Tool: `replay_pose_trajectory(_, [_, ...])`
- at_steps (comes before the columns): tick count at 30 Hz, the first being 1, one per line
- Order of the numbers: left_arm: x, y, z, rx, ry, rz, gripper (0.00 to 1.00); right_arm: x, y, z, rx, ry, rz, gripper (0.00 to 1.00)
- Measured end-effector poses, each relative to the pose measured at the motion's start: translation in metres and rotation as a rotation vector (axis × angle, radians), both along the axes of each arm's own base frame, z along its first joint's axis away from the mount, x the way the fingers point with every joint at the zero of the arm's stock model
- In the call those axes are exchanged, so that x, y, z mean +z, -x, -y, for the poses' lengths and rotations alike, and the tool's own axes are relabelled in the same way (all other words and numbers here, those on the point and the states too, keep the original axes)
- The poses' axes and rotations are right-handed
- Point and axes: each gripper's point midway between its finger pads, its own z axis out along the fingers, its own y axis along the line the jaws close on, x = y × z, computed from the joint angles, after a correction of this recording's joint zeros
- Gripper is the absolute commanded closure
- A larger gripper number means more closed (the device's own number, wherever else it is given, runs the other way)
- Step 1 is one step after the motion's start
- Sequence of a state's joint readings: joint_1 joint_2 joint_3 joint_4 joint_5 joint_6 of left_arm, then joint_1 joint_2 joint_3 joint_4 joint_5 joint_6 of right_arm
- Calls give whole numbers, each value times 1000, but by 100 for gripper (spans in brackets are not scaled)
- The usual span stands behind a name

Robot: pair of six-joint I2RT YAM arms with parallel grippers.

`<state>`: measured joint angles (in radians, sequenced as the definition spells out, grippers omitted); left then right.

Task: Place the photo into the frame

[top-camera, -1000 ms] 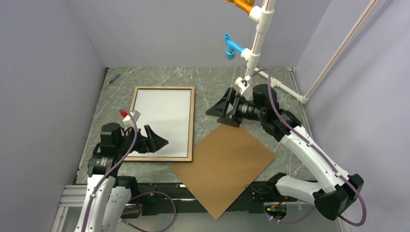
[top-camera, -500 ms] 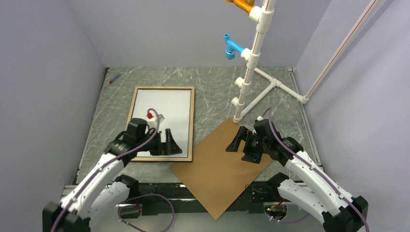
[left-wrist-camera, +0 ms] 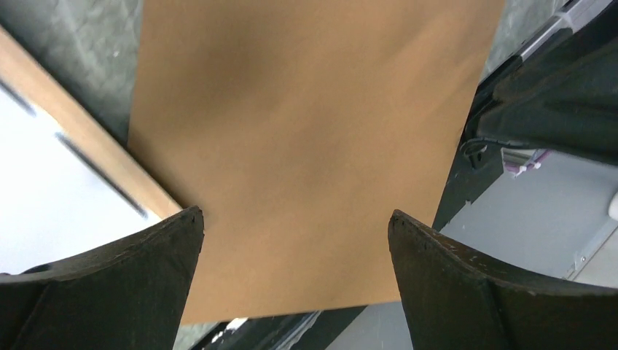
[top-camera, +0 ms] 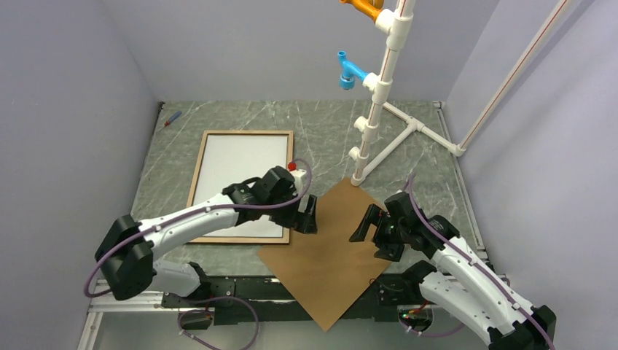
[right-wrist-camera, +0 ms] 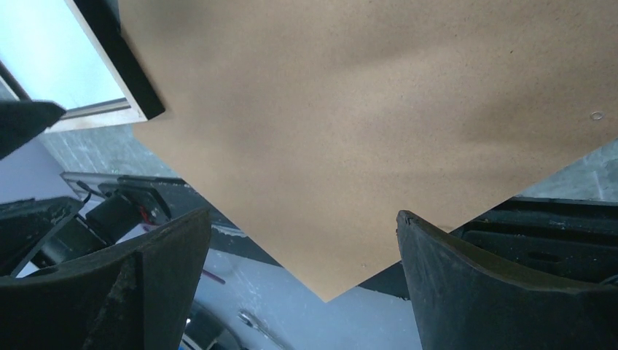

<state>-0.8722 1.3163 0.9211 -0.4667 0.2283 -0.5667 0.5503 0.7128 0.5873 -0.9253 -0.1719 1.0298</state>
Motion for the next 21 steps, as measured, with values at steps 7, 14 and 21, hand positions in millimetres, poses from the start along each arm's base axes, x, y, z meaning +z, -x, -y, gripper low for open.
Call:
replay_pose_trajectory(7, [-8,-14,26,-11,10,22,1,5,10,-11,36,-72,-31,0])
replay_pose_trajectory(14, [-17,-33,42,0,-18,32,1,8,22,-20,86,-107,-56,0])
replay_pose_trajectory(21, [-40,-51,51,7,-98,32,1,-11,42,-22,121,-71,-111,0])
